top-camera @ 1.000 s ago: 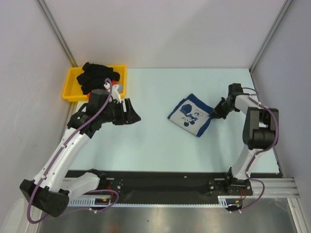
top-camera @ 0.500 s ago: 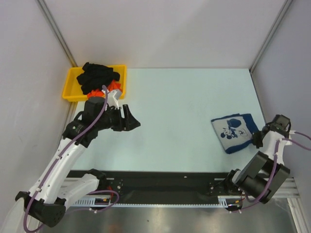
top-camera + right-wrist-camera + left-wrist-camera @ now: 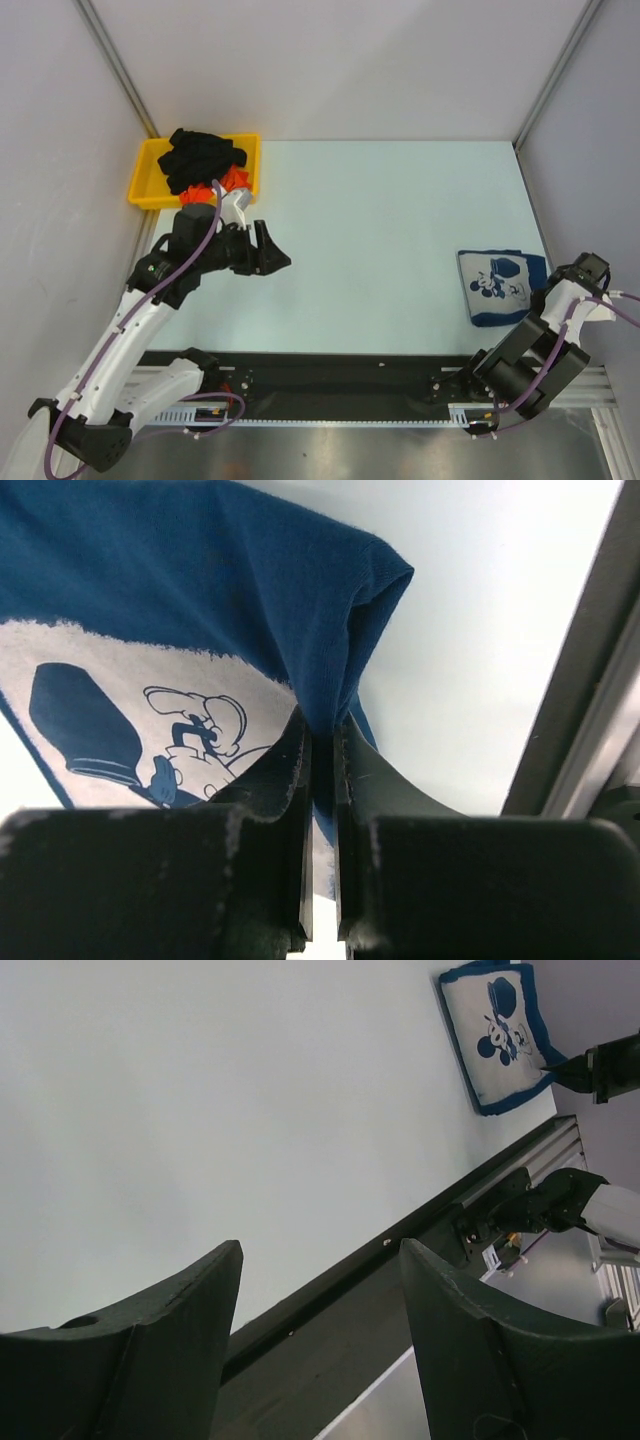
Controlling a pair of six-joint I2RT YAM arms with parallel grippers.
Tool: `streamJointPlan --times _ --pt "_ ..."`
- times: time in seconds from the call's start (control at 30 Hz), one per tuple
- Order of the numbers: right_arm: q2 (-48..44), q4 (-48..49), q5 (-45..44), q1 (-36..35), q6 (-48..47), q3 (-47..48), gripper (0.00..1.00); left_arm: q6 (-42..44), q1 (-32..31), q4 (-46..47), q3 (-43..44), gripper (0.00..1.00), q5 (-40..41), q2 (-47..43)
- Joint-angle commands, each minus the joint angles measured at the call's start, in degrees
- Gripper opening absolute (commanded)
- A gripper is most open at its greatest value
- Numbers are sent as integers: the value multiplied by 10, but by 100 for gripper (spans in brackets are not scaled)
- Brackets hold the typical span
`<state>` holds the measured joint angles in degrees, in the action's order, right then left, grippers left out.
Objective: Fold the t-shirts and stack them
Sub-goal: Neatly place the folded tshirt to the corner
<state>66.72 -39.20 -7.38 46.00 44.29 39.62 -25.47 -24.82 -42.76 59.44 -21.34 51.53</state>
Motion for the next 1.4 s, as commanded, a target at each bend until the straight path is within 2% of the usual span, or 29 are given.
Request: streamJointPlan --times 0.0,0.43,0.77,0.87,0.9,0.97,1.0,1.07,1.1,1.17,1.3,1.37 --pt "-1 4 -47 12 -27 13 0 1 -7 7 -6 70 -10 -12" --pt "30 3 -116 24 -107 29 0 12 -13 19 -5 70 -10 1" --pt "56 37 -107 31 -134 24 0 10 -14 35 -9 71 -19 13" --pt "68 18 -120 25 -141 49 11 10 -14 35 -9 71 -21 16" --pt "66 -2 -129 23 -139 60 27 9 -14 34 -9 71 -23 16" --pt "63 -86 -154 13 -92 102 39 6 -14 35 -13 71 -26 13" --pt "58 -107 -157 -2 -70 110 51 -1 -14 37 -17 71 -28 11" --pt "50 -137 -147 -8 -33 121 55 -6 -14 47 -23 71 -40 2" --pt "44 -151 -147 -8 -19 122 72 -8 -13 50 -24 71 -39 -5" --pt "32 -181 -115 -4 3 128 83 -8 -12 47 -27 71 -34 -21" --pt "-4 -200 -120 -65 11 186 86 -25 -9 48 -49 72 -40 -56" --pt "-11 -206 -126 -122 12 217 85 -30 -8 44 -65 72 -41 -71"
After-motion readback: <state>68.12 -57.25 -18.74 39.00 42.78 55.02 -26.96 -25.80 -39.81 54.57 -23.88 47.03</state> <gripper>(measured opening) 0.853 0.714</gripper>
